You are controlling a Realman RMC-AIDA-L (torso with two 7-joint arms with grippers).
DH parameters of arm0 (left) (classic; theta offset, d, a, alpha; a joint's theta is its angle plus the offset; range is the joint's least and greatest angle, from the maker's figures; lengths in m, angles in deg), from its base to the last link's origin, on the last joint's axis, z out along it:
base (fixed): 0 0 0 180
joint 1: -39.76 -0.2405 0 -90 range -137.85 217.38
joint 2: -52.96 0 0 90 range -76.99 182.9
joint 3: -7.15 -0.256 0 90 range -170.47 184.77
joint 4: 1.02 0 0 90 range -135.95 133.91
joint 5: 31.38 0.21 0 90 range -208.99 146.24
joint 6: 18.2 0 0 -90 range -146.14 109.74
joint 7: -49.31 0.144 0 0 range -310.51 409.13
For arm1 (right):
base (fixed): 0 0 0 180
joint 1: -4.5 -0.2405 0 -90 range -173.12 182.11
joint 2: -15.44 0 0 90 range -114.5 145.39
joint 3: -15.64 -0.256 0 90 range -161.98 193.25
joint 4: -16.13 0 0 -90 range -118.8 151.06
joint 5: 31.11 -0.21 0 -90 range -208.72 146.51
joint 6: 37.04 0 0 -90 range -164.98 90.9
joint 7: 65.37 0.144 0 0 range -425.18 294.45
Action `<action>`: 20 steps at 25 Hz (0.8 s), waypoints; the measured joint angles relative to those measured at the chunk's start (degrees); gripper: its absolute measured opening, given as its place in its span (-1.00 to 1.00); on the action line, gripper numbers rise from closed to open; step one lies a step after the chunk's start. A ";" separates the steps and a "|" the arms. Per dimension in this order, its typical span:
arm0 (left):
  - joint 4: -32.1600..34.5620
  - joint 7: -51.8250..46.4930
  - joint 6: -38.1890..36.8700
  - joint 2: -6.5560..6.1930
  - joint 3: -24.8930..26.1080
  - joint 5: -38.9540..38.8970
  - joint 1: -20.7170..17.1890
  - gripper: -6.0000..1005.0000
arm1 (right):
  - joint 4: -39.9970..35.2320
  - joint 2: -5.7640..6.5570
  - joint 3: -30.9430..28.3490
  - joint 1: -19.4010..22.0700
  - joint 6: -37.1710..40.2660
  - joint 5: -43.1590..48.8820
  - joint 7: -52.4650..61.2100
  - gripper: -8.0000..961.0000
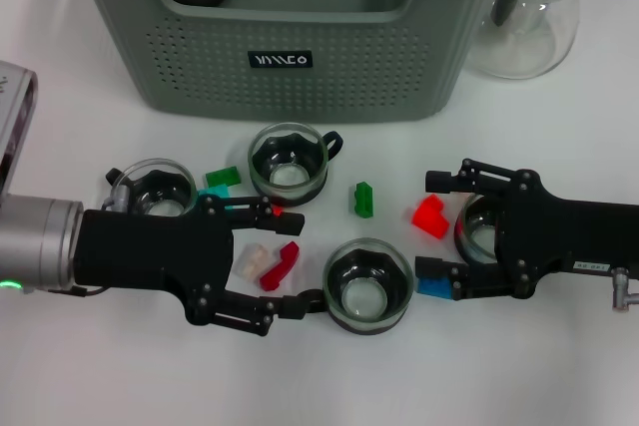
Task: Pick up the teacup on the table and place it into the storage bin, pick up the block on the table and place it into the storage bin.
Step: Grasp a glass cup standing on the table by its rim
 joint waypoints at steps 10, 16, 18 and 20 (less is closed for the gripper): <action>0.04 0.29 -1.93 0.28 -0.02 -0.20 0.36 0.71 | 0.05 0.05 -1.65 0.51 0.25 0.01 -0.01 0.92; 0.11 0.31 -2.38 0.30 -0.02 -0.67 0.41 0.71 | -0.02 0.11 -2.65 0.76 0.50 0.04 -0.14 0.89; 0.11 0.27 -2.42 0.29 -0.02 -0.73 0.41 0.71 | 0.01 0.08 -2.65 0.76 0.51 0.04 -0.43 0.89; 0.11 0.19 -2.45 0.29 -0.02 -0.74 0.38 0.71 | 0.05 0.08 -2.65 0.80 0.52 0.04 -0.59 0.88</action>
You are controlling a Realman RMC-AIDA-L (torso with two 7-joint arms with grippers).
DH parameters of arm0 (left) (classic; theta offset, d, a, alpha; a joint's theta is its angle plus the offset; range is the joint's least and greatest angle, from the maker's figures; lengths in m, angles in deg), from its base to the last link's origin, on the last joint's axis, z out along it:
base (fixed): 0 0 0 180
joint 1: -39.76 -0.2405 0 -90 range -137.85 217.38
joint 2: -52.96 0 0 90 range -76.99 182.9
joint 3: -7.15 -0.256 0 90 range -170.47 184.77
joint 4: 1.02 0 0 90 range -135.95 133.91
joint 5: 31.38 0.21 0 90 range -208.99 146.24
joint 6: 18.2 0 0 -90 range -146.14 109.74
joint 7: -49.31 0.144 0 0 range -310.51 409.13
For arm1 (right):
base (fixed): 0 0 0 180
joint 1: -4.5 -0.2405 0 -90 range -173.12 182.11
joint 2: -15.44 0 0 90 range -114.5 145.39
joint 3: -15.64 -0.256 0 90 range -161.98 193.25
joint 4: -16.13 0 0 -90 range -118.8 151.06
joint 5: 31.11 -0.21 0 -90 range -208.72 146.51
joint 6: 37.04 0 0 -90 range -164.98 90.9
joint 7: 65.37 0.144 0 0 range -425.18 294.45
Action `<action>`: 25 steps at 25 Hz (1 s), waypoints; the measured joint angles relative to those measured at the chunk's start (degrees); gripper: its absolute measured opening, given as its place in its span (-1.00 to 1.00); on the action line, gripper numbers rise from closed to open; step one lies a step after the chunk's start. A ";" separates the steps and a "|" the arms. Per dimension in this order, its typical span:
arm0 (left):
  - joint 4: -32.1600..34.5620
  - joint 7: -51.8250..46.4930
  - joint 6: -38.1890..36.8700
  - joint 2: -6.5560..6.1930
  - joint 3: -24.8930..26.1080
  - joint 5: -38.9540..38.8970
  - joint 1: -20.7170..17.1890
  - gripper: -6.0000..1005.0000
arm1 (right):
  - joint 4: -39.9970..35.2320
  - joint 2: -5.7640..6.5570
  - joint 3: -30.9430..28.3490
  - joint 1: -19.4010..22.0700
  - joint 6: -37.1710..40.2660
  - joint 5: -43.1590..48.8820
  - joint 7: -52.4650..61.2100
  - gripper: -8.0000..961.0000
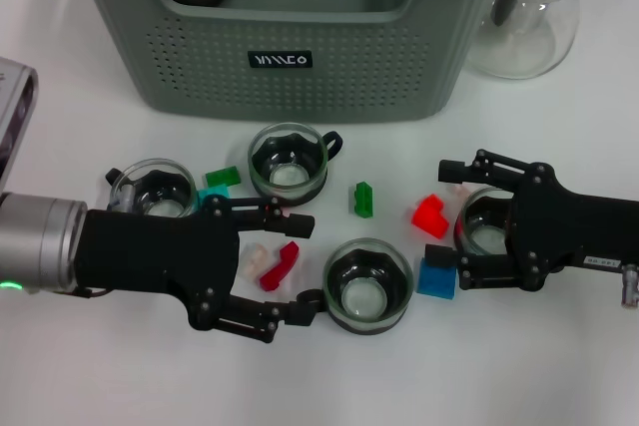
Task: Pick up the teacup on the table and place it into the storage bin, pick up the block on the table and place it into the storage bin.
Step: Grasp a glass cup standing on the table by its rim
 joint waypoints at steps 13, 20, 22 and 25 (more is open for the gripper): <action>5.49 -3.68 -3.07 -1.74 10.21 1.14 -3.90 0.71 | -28.73 0.23 2.18 1.95 8.23 5.19 22.34 0.82; 9.06 -5.85 -3.78 -2.24 16.08 1.35 -7.48 0.71 | -49.11 0.12 14.72 -1.39 12.65 13.49 42.27 0.79; 8.98 -5.76 -3.79 -2.12 16.78 1.37 -7.81 0.71 | -51.46 0.05 19.91 -2.76 12.57 15.16 46.09 0.78; 8.60 -5.74 -3.42 -2.00 16.73 1.37 -7.77 0.71 | -52.18 -0.05 27.99 -5.51 11.41 18.35 51.28 0.76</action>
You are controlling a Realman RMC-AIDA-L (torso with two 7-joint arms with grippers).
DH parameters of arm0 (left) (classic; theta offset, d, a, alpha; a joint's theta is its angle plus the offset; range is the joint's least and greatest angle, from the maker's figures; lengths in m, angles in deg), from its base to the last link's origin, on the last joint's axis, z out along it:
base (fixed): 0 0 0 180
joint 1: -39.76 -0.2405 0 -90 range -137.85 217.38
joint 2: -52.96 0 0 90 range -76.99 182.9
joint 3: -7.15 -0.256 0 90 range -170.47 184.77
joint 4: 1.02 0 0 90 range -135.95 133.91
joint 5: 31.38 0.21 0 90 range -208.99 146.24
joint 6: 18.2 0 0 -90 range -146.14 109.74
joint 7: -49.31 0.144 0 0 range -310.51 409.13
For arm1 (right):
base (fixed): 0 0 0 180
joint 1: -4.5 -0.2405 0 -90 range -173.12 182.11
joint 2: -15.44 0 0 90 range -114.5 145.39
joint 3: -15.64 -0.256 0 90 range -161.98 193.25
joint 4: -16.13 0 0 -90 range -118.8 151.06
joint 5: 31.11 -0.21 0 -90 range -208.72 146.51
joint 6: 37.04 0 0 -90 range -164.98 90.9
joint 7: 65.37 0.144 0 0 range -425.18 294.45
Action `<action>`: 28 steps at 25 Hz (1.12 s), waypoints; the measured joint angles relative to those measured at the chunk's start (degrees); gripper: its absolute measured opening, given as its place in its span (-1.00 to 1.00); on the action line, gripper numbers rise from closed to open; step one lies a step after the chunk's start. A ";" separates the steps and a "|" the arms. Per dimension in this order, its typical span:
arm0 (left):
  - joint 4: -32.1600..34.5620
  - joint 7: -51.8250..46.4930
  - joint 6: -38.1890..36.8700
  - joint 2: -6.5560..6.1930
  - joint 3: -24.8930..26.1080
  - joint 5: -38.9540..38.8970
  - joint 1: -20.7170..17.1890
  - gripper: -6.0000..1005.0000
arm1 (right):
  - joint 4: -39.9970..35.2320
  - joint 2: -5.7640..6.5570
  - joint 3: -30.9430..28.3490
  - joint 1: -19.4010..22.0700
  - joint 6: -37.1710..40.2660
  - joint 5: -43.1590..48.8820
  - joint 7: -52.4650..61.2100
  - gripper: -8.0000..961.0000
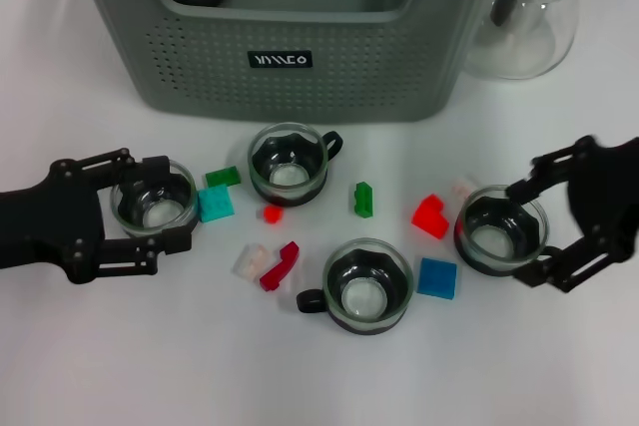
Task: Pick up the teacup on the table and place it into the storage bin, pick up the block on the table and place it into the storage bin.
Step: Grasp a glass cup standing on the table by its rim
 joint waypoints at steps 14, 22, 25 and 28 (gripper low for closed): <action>-1.01 0.03 0.37 0.35 -0.11 0.00 0.61 0.71 | 2.21 -0.12 19.07 -3.19 -9.19 7.04 11.33 0.70; -1.12 0.10 0.89 0.39 -0.18 -0.01 0.68 0.71 | 8.93 -0.12 21.58 -2.71 -15.77 8.46 12.95 0.39; -1.44 0.11 0.89 0.38 -0.19 -0.01 0.76 0.71 | 12.14 -0.12 23.04 -2.68 -19.80 8.26 12.75 0.40; -1.57 0.12 0.90 0.37 -0.18 -0.01 0.77 0.71 | 13.41 -0.13 24.09 -2.43 -20.90 7.73 11.44 0.36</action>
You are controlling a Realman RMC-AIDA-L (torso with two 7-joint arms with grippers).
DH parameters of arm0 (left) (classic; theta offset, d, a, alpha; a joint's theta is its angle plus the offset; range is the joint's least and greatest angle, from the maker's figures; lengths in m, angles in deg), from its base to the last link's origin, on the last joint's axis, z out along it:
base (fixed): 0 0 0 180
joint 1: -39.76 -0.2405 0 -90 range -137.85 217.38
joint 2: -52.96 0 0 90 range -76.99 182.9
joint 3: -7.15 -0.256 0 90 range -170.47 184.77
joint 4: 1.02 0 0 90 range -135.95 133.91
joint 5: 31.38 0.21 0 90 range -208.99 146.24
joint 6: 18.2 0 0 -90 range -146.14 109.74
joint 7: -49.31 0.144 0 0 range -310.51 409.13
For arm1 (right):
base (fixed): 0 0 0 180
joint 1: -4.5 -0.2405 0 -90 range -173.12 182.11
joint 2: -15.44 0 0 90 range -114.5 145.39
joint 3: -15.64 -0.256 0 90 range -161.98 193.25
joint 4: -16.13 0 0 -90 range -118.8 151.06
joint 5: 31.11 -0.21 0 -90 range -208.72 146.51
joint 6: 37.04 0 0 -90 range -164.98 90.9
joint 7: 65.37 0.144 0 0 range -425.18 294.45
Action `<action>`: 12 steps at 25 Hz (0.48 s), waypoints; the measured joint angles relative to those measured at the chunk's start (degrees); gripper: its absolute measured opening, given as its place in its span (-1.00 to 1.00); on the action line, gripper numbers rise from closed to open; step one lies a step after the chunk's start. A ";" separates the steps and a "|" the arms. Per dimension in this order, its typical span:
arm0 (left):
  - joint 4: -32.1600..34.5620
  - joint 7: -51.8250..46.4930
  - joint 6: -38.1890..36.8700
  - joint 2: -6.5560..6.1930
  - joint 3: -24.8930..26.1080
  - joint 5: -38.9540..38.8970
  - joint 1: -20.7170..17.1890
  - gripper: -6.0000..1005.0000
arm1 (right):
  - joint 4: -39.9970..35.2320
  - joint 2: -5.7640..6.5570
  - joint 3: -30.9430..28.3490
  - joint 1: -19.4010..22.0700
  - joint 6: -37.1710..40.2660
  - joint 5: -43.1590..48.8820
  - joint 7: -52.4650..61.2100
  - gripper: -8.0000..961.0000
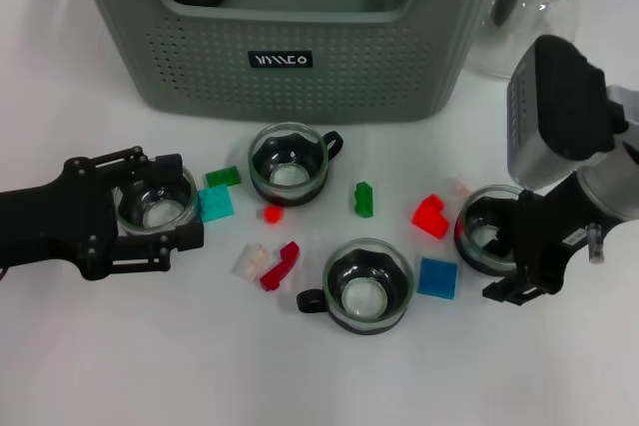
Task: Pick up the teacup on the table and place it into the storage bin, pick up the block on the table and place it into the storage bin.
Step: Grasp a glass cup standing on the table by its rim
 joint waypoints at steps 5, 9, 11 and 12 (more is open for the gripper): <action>-0.13 0.00 0.00 -0.01 0.04 0.00 0.00 0.71 | -0.04 0.01 -0.89 0.00 -0.19 -0.04 -0.14 0.30; -0.18 0.00 0.00 -0.01 0.06 0.00 -0.11 0.71 | -0.42 0.12 -1.37 -0.01 -0.12 -0.06 -0.11 -0.06; -0.18 0.00 0.00 -0.01 0.07 0.00 -0.20 0.71 | -0.64 0.16 -1.59 -0.02 0.38 0.01 -0.05 -0.25; -0.18 0.00 0.00 -0.01 0.06 0.00 -0.24 0.71 | -0.73 0.17 -1.80 -0.04 0.56 0.06 -0.01 -0.34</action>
